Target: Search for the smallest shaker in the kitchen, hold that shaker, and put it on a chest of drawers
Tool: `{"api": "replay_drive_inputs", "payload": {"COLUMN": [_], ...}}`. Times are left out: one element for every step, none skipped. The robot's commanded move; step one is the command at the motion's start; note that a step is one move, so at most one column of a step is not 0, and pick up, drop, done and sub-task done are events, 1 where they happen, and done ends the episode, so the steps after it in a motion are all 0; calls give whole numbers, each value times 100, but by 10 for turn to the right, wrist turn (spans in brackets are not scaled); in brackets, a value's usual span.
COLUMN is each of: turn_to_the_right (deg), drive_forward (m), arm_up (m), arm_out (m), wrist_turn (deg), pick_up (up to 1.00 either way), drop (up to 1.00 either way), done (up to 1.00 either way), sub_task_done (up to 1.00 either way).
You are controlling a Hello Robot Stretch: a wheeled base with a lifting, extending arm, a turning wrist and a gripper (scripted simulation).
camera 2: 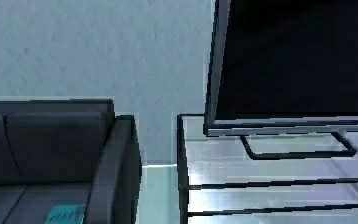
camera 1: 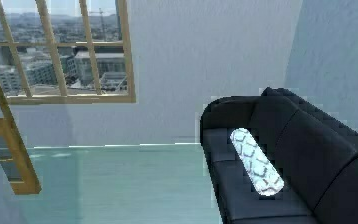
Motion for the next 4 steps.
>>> {"api": "replay_drive_inputs", "payload": {"turn_to_the_right": [0,-450,-210,0], "drive_forward": [55,0,0,35], "arm_up": [0,0,0,0], "arm_out": [0,0,0,0], "wrist_turn": [0,0,0,0], "pick_up": [0,0,0,0], "drop": [0,0,0,0], "done": [0,0,0,0], "sub_task_done": [0,0,0,0]}}
